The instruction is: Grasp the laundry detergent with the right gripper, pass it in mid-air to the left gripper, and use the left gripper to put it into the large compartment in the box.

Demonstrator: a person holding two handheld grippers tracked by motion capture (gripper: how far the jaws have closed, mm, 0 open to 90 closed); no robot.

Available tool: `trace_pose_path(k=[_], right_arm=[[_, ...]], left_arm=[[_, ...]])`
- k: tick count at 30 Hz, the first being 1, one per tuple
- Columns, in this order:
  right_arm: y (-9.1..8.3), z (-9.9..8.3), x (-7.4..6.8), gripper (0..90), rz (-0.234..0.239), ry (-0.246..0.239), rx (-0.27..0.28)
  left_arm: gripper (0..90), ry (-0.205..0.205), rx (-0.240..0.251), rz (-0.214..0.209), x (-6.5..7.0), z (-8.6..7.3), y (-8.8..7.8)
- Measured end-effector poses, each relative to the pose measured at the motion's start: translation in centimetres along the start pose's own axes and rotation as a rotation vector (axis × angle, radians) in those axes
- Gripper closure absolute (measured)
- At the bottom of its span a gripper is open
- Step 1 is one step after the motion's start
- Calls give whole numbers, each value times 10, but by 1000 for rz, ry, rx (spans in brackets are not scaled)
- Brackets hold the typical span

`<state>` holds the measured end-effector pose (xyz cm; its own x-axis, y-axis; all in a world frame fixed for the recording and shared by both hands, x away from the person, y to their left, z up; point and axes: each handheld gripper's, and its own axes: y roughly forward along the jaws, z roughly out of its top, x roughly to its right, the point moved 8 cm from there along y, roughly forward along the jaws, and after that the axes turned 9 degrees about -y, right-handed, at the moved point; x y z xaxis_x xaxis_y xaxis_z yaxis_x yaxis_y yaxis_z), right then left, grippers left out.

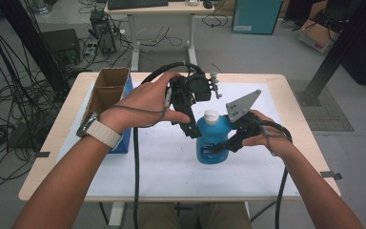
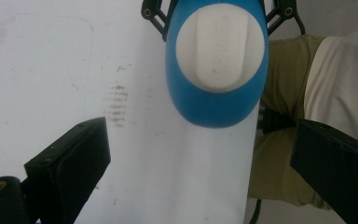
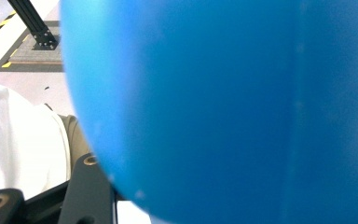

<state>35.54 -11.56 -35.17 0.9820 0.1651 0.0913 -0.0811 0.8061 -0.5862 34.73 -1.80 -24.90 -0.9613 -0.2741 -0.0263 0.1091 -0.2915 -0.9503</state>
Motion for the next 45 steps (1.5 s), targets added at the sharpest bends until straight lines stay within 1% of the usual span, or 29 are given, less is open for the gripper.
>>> trace_pose_path(k=[2,8,9,10,11,14,15,16,17,18,19,20,21,23,24,30,37,39,41,44,45], right_arm=[[1,0,0,428,0,-1,0],[2,-1,0,427,6,0,-3],[2,-1,0,427,6,-1,-3],[2,-1,0,427,6,-3,-4],[2,0,0,428,7,-1,-4],[2,0,-1,428,6,2,-4],[2,0,-1,428,7,3,-3],[3,0,-1,428,9,4,-2],[3,0,-1,428,9,4,-2],[3,0,-1,427,10,4,-4],[3,0,-1,428,11,-2,-6],[3,0,-2,428,11,-2,-5],[3,0,-2,428,12,0,-6],[3,1,-3,427,12,3,-1],[3,1,-3,428,13,-1,-2],[2,2,-3,428,11,-7,-5],[2,2,-6,427,18,6,-8],[2,2,-6,427,17,6,-11],[2,3,-6,428,18,-5,-5],[2,3,-7,428,18,1,-7],[1,3,-7,428,18,1,-6]], left_arm=[[53,0,-3,-7,0,0,0],[53,-1,1,-2,0,0,0],[54,11,-9,-2,-1,0,-1],[54,11,-7,0,-1,0,0],[53,0,5,-3,0,1,0],[54,-1,0,-9,1,2,2],[54,14,-11,-7,1,2,2],[54,8,0,-1,1,3,4],[54,25,-17,-8,1,3,4],[54,25,-14,-4,1,4,4],[54,15,-2,-14,3,6,6],[54,27,-7,-14,2,7,6],[54,27,-6,-12,3,8,7],[55,35,-6,-11,3,10,9],[54,30,-10,-23,5,11,10],[58,44,-22,-33,7,16,18],[75,54,-31,-41,9,21,27],[82,59,-40,-49,10,22,30],[85,64,-51,-46,10,23,33],[104,66,-47,-56,11,26,35],[110,69,-35,-60,11,28,37]])
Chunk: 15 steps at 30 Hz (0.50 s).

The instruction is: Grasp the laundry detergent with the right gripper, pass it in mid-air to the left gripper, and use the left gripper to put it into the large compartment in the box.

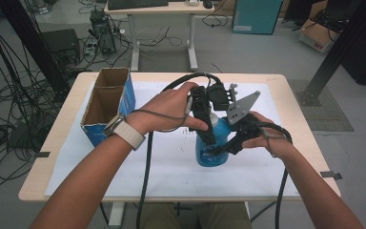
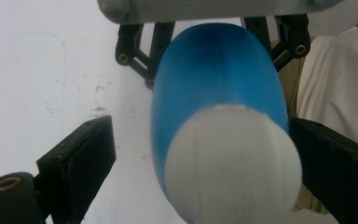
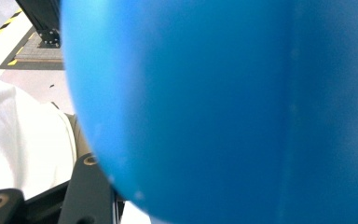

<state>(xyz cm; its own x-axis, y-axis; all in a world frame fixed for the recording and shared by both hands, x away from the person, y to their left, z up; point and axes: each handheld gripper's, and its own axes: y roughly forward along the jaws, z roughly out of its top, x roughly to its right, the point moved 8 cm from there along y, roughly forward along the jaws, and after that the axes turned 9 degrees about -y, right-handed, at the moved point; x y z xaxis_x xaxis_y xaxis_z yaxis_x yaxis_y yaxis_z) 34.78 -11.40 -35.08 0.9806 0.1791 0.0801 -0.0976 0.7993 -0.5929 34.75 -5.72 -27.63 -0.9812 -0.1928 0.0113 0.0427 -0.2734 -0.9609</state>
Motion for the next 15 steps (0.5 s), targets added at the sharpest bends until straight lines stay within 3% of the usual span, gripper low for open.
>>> trace_pose_path(k=[15], right_arm=[[1,-3,0,428,-6,-14,-3]], left_arm=[[226,15,-24,-24,2,0,9]])
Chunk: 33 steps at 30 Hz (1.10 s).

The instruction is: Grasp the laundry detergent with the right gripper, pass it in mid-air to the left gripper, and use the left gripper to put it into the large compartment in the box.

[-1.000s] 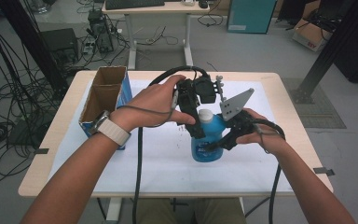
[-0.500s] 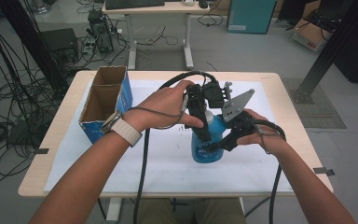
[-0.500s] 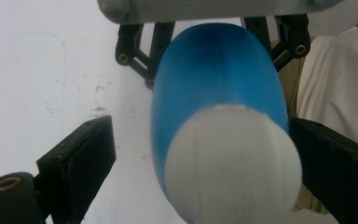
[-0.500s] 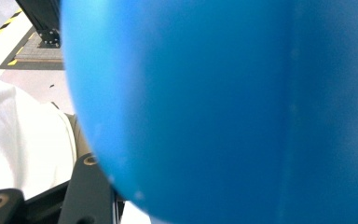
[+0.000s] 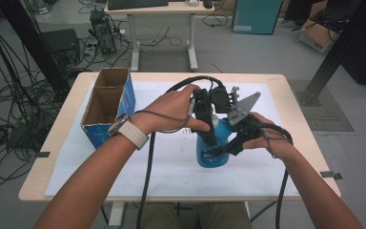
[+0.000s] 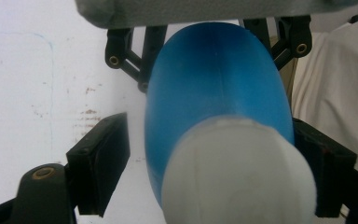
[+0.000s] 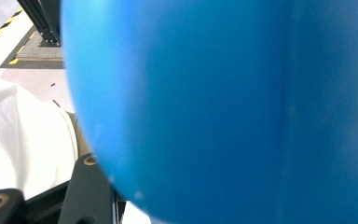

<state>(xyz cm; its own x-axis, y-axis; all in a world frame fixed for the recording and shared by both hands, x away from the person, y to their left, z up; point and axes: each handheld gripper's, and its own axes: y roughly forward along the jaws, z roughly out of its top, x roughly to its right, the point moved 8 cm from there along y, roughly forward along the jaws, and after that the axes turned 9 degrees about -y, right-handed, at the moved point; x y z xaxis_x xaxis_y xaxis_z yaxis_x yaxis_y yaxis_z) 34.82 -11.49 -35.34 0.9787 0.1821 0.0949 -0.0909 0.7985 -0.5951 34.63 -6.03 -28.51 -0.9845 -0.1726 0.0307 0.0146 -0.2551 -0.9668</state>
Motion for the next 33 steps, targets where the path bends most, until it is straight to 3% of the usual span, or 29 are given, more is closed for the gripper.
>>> trace_pose_path(k=[4,7,12,18,21,27,33], right_arm=[[1,0,0,428,4,-6,0],[3,0,-1,427,5,-9,-2],[3,-2,-1,427,10,3,-6],[4,-3,-1,427,14,10,-8],[5,-4,-1,428,17,7,-11],[5,-4,-2,428,15,7,-11],[4,-2,-4,428,30,17,-3]], left_arm=[[247,0,-2,15,-1,0,2],[268,5,-11,-9,1,0,2],[310,14,-5,-7,1,0,2],[366,5,-9,-34,4,-1,3],[369,11,-8,-11,2,-1,4],[372,1,-10,-21,5,-1,4],[374,9,-8,4,4,0,3]])
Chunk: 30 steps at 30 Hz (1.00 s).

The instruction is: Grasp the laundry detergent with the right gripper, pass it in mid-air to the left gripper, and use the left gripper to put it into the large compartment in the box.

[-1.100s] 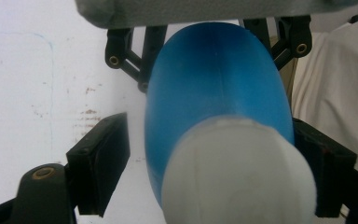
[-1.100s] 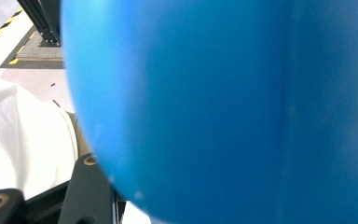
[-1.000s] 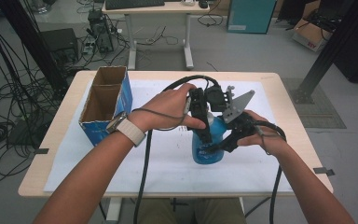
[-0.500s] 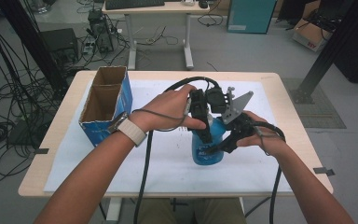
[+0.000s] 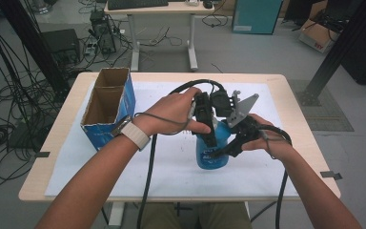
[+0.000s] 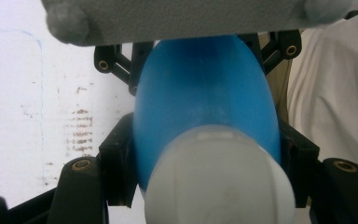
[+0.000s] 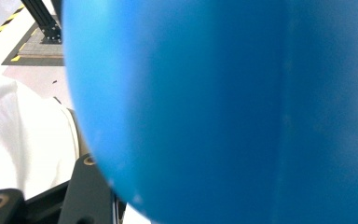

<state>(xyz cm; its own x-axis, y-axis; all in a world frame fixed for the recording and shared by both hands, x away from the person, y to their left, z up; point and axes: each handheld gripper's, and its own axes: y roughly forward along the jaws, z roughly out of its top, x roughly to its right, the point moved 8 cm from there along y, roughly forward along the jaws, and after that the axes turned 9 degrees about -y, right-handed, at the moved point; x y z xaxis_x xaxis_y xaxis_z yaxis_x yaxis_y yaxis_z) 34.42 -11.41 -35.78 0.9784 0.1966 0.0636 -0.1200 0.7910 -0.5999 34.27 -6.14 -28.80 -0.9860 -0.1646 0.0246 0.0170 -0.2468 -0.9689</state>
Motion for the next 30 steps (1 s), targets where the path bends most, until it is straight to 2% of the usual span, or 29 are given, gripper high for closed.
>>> trace_pose_path(k=[1,4,30], right_arm=[[0,0,0,428,-1,-1,-1],[0,0,0,428,1,-1,1],[0,2,0,428,4,1,2]], left_arm=[[374,-8,-6,-16,2,-1,0],[374,-12,-5,-20,2,-1,0],[374,-17,-7,-18,2,-1,-1]])
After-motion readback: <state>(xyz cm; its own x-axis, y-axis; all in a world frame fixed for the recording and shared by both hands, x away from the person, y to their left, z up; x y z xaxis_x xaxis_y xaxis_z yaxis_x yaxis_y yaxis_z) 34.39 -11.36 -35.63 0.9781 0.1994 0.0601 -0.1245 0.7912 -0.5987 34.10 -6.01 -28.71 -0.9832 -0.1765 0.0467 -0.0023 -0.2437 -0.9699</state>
